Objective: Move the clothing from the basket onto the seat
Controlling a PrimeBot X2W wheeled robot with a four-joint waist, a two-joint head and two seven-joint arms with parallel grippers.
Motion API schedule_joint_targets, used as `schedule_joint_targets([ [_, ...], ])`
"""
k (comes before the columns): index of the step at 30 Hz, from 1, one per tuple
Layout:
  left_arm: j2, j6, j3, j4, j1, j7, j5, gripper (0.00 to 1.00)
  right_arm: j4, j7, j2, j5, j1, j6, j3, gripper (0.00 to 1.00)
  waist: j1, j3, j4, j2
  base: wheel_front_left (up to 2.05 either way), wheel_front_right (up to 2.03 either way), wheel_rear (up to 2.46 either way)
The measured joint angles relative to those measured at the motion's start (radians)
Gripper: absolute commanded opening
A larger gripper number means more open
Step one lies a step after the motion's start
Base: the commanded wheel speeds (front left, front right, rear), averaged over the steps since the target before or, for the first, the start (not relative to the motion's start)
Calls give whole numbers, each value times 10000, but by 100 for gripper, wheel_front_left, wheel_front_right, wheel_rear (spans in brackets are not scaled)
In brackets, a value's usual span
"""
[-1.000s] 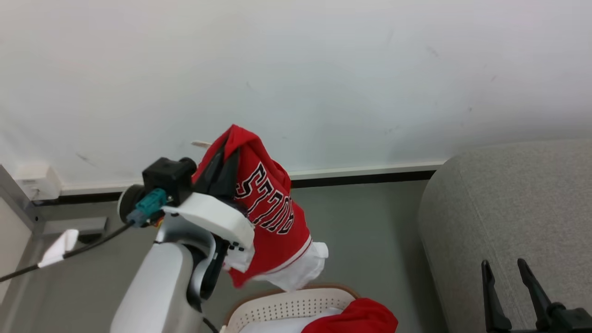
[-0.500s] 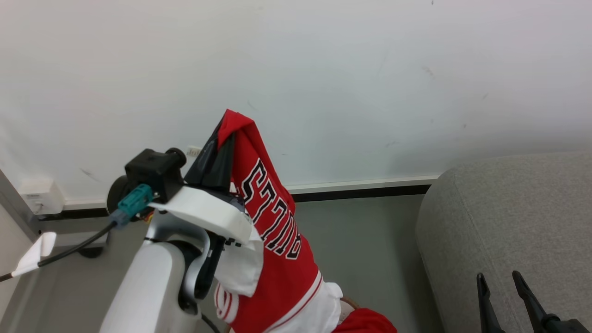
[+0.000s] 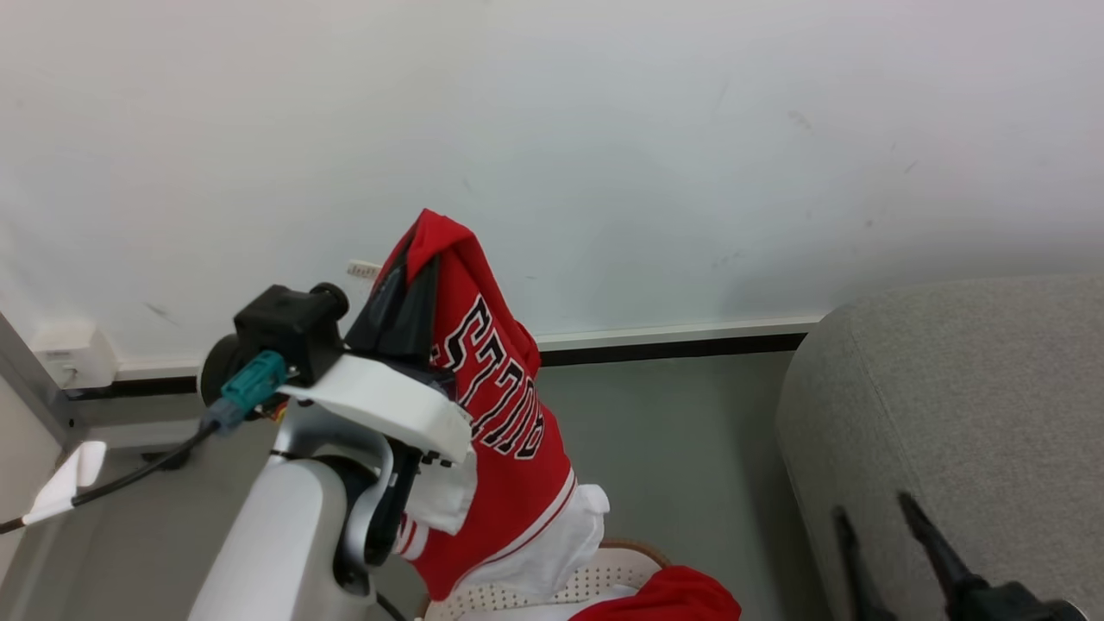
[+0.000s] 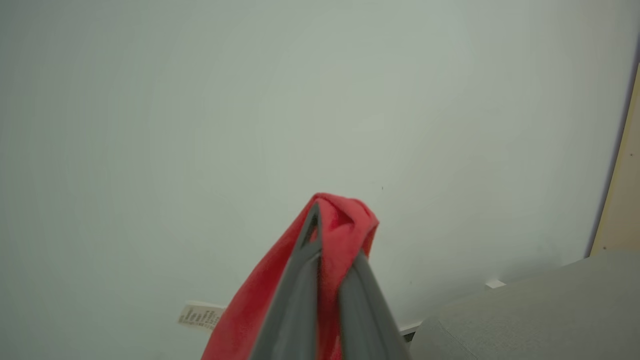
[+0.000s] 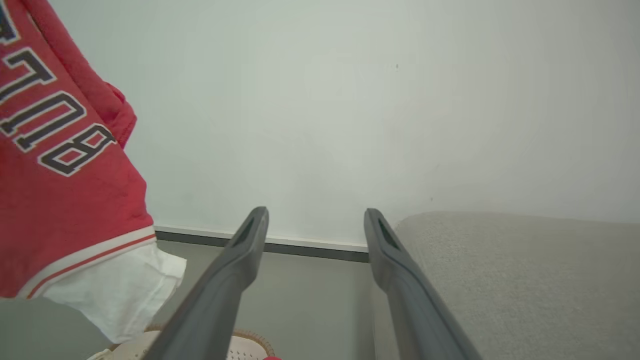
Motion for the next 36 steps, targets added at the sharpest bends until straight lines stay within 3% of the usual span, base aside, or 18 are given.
schedule_joint_targets([
  [6, -15, -6, -134, 27, -27, 4, -25, 0, 50, 2, -940, 533, -1185, 0, 2621, 100, 0, 155, 30, 0, 0, 0, 0],
  [16, -194, -153, -706, 148, -279, -17, -113, 0, 970, 313, -2096, 2612, -5008, 0, 7455, 100, 0, 251, 258, 0, 0, 0, 0],
  [22, -313, -278, -1244, 199, -471, -71, -236, 0, 2153, 249, -2197, 3570, -6875, 0, 9258, 100, 1, 312, 494, -1, 0, 0, 0],
  [29, -416, -314, -1854, 196, -623, -4, -316, 0, 3674, 134, -1682, 4736, -8307, 2, 10993, 100, 1, 320, 627, 0, 0, 0, 0],
  [36, -474, -389, -2383, 203, -789, 84, -723, 0, 5022, 42, -1032, 5551, -9060, 0, 11622, 100, 1, 317, 781, 0, 0, 0, 0],
])
